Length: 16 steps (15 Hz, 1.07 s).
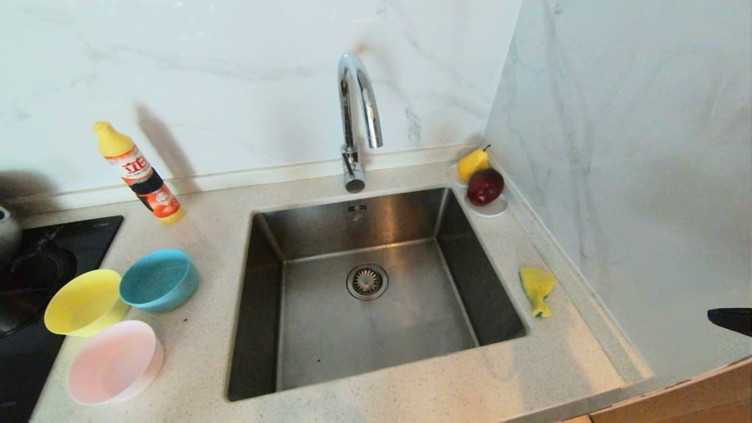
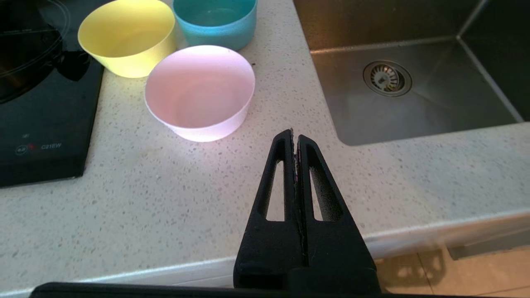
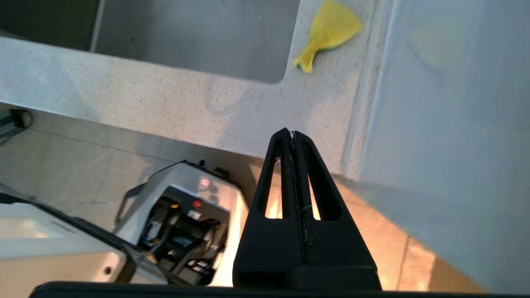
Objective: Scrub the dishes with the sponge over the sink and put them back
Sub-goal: Turn on the faucet
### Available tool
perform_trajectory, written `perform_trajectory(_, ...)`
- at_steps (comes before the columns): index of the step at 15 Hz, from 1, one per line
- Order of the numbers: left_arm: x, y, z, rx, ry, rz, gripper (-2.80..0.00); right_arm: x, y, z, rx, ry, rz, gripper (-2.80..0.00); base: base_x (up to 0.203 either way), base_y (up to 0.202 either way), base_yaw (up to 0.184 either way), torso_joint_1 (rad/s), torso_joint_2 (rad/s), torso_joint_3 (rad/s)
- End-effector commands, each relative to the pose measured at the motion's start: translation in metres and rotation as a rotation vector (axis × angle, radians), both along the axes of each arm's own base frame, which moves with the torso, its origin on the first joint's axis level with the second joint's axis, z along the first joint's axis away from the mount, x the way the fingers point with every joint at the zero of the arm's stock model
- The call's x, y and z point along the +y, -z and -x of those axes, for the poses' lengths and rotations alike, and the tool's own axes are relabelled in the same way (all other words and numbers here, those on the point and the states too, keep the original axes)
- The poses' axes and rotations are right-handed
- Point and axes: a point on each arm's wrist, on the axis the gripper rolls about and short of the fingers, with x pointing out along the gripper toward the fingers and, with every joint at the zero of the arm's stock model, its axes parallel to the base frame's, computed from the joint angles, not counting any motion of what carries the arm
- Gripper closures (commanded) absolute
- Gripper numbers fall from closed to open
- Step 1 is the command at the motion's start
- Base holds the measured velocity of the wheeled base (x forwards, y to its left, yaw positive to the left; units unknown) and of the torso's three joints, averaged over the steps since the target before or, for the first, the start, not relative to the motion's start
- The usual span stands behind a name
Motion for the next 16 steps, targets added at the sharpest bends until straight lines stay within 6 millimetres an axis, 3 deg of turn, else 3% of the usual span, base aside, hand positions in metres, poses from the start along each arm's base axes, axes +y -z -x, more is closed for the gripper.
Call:
perform_trajectory(1,0.000,0.000,0.000,0.003,0.000,0.000,0.00,0.004,0.003,-0.009,0.046,-0.015,-0.007,0.00,0.000,0.000,0.000,0.000,0.00,0.000)
perform_trajectory(5,0.000,0.000,0.000,0.003,0.000,0.000,0.00,0.004,-0.011,0.027,-0.074,-0.041,-0.019,0.00,0.000,0.000,0.000,0.000,0.00,0.000)
perform_trajectory(11,0.000,0.000,0.000,0.003,0.000,0.000,0.00,-0.005,-0.004,0.106,-0.272,-0.097,-0.061,0.00,0.000,0.000,0.000,0.016,0.01,-0.007)
perform_trajectory(14,0.000,0.000,0.000,0.003,0.000,0.000,0.00,-0.006,-0.018,0.122,-0.312,-0.173,-0.097,0.00,0.000,0.000,0.000,0.000,0.00,0.000)
perform_trajectory(16,0.000,0.000,0.000,0.003,0.000,0.000,0.00,-0.005,-0.028,0.121,-0.306,-0.217,-0.112,0.00,0.000,0.000,0.000,0.000,0.00,0.000)
